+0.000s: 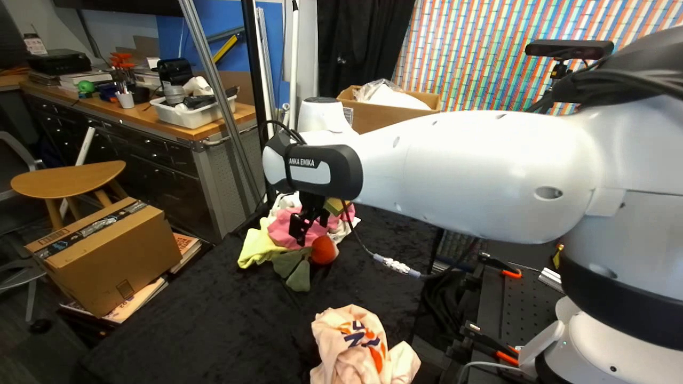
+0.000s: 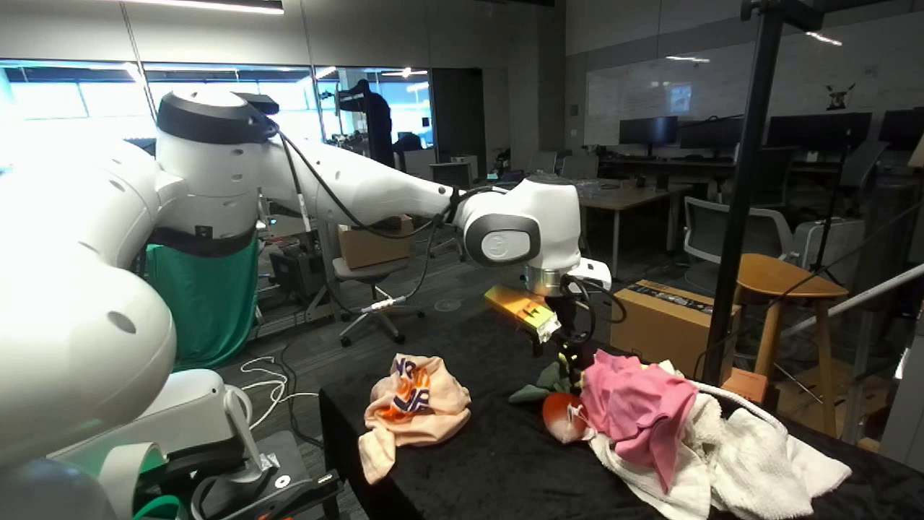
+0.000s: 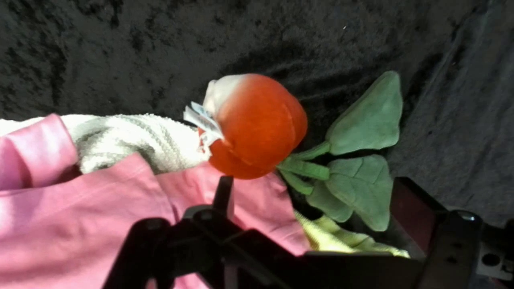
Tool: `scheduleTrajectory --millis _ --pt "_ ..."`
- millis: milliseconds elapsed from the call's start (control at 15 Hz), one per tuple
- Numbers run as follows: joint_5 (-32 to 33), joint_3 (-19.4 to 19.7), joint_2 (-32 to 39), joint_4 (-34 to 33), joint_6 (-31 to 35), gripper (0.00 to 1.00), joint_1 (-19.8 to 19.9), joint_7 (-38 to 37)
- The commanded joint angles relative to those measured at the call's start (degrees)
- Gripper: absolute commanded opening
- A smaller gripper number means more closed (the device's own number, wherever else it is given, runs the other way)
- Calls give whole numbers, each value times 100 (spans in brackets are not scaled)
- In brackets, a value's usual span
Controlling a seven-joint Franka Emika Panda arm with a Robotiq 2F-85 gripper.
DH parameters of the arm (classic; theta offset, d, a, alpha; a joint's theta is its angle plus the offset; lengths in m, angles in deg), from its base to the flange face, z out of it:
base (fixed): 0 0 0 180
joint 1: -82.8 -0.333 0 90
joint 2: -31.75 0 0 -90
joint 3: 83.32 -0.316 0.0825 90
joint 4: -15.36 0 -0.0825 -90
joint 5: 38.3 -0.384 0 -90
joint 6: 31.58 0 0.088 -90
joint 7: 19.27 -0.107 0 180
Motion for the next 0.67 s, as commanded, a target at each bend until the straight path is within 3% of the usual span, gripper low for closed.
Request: scheduleTrajectory --millis 0,600 --pt "-3 122 680 529 -378 100 -314 1071" --pt "-6 -75 1215 985 -1720 100 -638 2659"
